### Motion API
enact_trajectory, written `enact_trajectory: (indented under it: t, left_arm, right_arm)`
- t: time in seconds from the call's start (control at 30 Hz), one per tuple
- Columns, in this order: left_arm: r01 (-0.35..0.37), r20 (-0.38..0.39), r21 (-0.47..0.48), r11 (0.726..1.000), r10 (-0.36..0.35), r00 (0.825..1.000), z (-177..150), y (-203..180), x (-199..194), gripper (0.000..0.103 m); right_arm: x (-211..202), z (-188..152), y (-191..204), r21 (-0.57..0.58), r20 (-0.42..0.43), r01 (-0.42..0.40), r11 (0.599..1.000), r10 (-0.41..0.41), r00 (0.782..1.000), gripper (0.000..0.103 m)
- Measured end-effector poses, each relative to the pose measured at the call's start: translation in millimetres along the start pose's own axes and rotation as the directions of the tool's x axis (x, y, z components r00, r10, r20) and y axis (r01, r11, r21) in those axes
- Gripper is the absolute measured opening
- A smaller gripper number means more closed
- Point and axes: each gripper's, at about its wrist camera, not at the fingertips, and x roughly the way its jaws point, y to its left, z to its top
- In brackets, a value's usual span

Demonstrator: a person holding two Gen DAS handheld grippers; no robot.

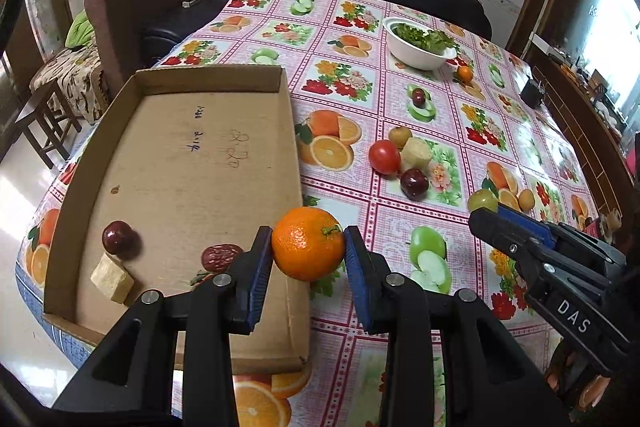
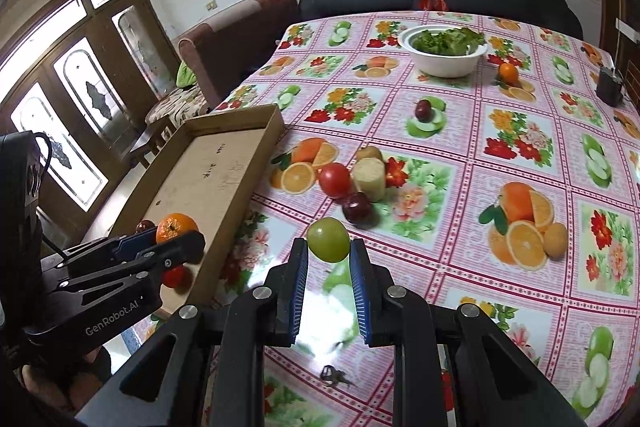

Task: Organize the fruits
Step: 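Carry the orange and green grape with both tools over the cardboard box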

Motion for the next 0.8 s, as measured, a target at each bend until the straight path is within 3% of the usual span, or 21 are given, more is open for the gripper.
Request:
enact_trajectory:
  t: [0.8]
  left_arm:
    - [-0.065,-0.002,-0.140,0.988,0.065,0.998,5.5,79.5,3.8,0.033]
  right_arm:
    - [37.6,11.0,73.5,-0.120,-0.062,-0.076,0.990,0.069,0.996,0.021]
